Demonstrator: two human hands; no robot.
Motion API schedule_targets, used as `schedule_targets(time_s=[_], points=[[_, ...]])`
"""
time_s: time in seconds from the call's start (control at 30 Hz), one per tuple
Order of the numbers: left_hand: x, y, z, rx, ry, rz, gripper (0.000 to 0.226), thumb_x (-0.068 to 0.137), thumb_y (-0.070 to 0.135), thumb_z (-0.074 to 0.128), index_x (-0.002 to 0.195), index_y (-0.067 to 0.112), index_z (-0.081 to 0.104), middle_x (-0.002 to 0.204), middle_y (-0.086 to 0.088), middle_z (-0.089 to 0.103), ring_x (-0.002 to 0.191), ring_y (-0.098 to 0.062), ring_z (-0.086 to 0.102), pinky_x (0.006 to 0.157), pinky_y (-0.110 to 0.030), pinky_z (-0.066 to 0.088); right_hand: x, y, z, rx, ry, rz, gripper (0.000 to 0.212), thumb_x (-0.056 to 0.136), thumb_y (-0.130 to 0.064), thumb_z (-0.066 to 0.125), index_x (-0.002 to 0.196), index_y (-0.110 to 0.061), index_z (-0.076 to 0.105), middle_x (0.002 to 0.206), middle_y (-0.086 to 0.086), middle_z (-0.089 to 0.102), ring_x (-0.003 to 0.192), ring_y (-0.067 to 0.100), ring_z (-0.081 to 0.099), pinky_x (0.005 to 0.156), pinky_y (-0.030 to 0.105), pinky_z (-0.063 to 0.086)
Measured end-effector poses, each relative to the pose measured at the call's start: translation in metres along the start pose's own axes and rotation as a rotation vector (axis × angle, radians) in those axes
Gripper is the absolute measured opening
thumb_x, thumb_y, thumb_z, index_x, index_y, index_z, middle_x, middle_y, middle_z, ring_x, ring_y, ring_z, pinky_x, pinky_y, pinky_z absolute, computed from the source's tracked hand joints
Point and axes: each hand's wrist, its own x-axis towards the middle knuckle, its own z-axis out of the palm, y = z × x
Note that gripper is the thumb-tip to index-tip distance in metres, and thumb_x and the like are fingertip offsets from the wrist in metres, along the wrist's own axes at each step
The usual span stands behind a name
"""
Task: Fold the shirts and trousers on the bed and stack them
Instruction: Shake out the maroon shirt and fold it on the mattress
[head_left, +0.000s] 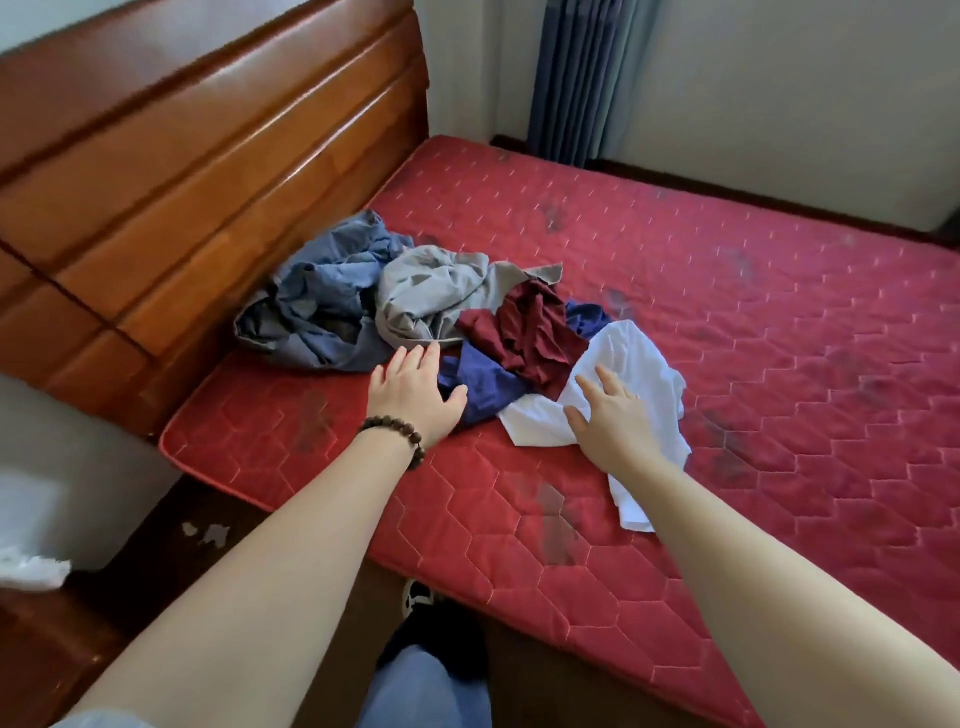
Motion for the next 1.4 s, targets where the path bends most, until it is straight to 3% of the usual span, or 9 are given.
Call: schedule_targets(time_s=[0.33,0.8,0.97,1.17,1.3,1.4], points=[[0.106,-0.028,-0.011,0.001,-0.091,0.175,0.073,0.091,0.053,0.044,0.151,0.017,0.022,0.156,-0.003,0.029,0.145,-0.021,0.019,0.117,-0.044,0.014,0.057,-0.039,-0.003,0.028,0.027,0.197,0.053,0.1,-0.035,0.044,0.149,-0.019,0.032,0.16,0.008,0.016,0.146,0.027,0.014,0.117,0.046,0.019],[0.181,0.009,0.043,0.068,-0.206,0.27,0.072,0.092,0.05,0.044,0.152,0.016,0.021,0.156,-0.004,0.028,0.146,-0.021,0.018,0.117,-0.045,0.015,0.131,0.008,0.023,-0.002,-0.053,0.269,0.054,0.1,-0.037,0.043,0.15,-0.02,0.029,0.16,0.008,0.015,0.147,0.024,0.014,0.119,0.044,0.016],[0.22,0.013,0.094,0.107,-0.228,0.273,0.074,0.092,0.051,0.045,0.152,0.015,0.021,0.156,-0.005,0.029,0.146,-0.021,0.019,0.118,-0.042,0.014,0.176,0.044,0.055,-0.014,-0.12,0.296,0.055,0.099,-0.039,0.045,0.149,-0.021,0.029,0.16,0.007,0.014,0.146,0.024,0.015,0.118,0.043,0.018],[0.289,0.02,0.201,0.133,-0.378,0.276,0.078,0.092,0.054,0.044,0.153,0.015,0.014,0.158,-0.006,0.021,0.147,-0.022,0.012,0.119,-0.041,0.011,0.263,0.099,0.126,0.011,-0.193,0.314,0.062,0.095,-0.042,0.052,0.149,-0.022,0.03,0.161,0.007,0.012,0.147,0.023,0.013,0.118,0.039,0.019],[0.331,0.026,0.274,0.127,-0.404,0.317,0.083,0.091,0.055,0.047,0.153,0.015,0.011,0.159,-0.008,0.016,0.148,-0.023,0.008,0.119,-0.042,0.01,0.319,0.125,0.179,0.015,-0.204,0.218,0.08,0.086,-0.05,0.063,0.151,-0.027,0.024,0.161,0.006,0.006,0.148,0.023,0.008,0.119,0.04,0.014],[0.347,0.025,0.322,0.138,-0.417,0.347,0.093,0.087,0.062,0.049,0.154,0.013,0.004,0.161,-0.01,0.005,0.148,-0.024,0.0,0.12,-0.041,0.006,0.349,0.136,0.217,-0.039,-0.223,0.135,0.102,0.076,-0.06,0.069,0.153,-0.033,0.008,0.162,0.004,-0.005,0.149,0.024,0.001,0.12,0.044,0.012]])
